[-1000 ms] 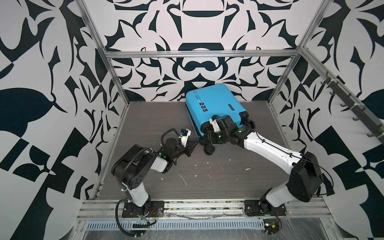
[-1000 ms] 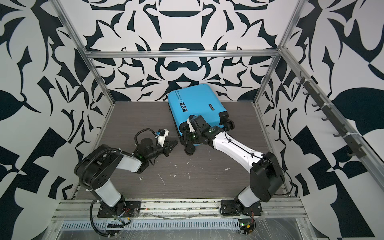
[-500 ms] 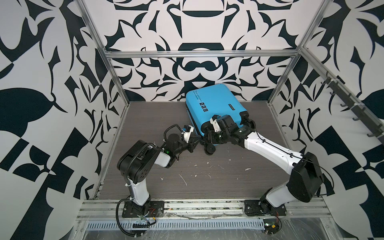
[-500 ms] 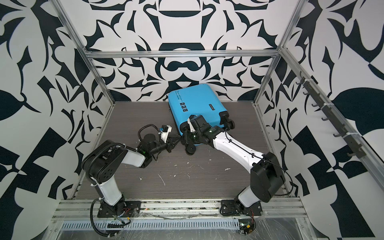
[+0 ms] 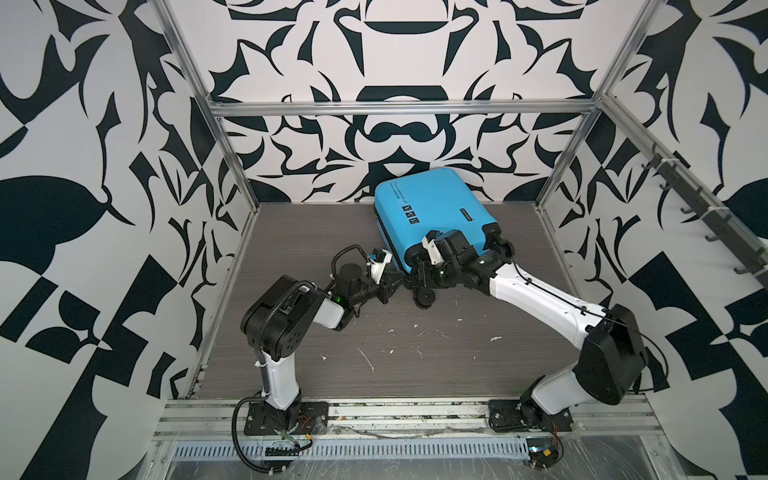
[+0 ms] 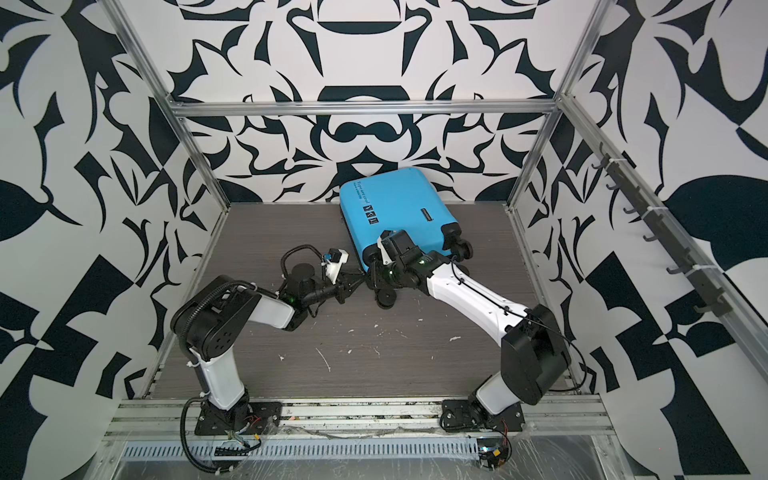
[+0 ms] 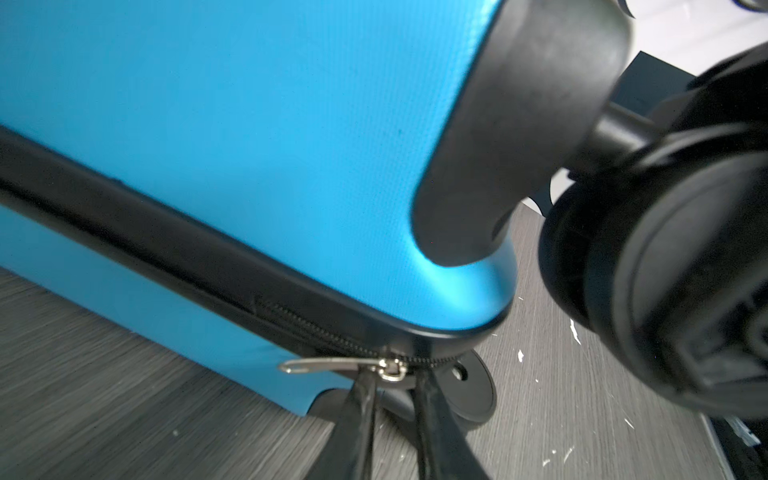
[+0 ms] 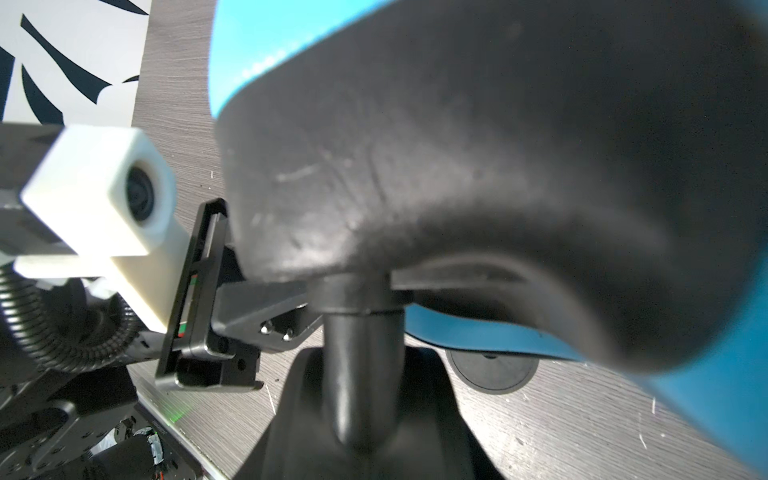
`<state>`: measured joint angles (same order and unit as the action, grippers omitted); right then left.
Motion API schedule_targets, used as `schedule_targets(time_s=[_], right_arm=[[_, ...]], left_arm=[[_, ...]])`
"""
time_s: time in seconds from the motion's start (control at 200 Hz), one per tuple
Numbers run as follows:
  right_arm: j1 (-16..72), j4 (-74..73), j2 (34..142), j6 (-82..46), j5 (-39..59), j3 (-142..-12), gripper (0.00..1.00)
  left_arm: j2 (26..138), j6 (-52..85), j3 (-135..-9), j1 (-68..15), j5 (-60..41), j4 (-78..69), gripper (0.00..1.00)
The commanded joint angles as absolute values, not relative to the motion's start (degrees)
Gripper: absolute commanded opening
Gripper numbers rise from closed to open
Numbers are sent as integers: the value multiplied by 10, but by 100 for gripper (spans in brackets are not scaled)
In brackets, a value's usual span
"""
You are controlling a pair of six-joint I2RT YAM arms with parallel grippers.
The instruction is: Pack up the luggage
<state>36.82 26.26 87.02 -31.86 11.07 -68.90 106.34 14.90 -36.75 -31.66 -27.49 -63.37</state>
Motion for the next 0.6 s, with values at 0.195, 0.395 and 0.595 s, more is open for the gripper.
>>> schedule_targets(time_s=[0.195,0.395,0.595], right_arm=[[372,242,835,-315,103,-719,0],[366,253,841,-303,98,-737,0],[364,259,846,-299,99,-761,0]], left_arm=[[1063,105,-367,-320,-280,-581,43],[1039,69,-347,-322,-258,-559,50],[1033,55,-355,-323,-239,-560,44]])
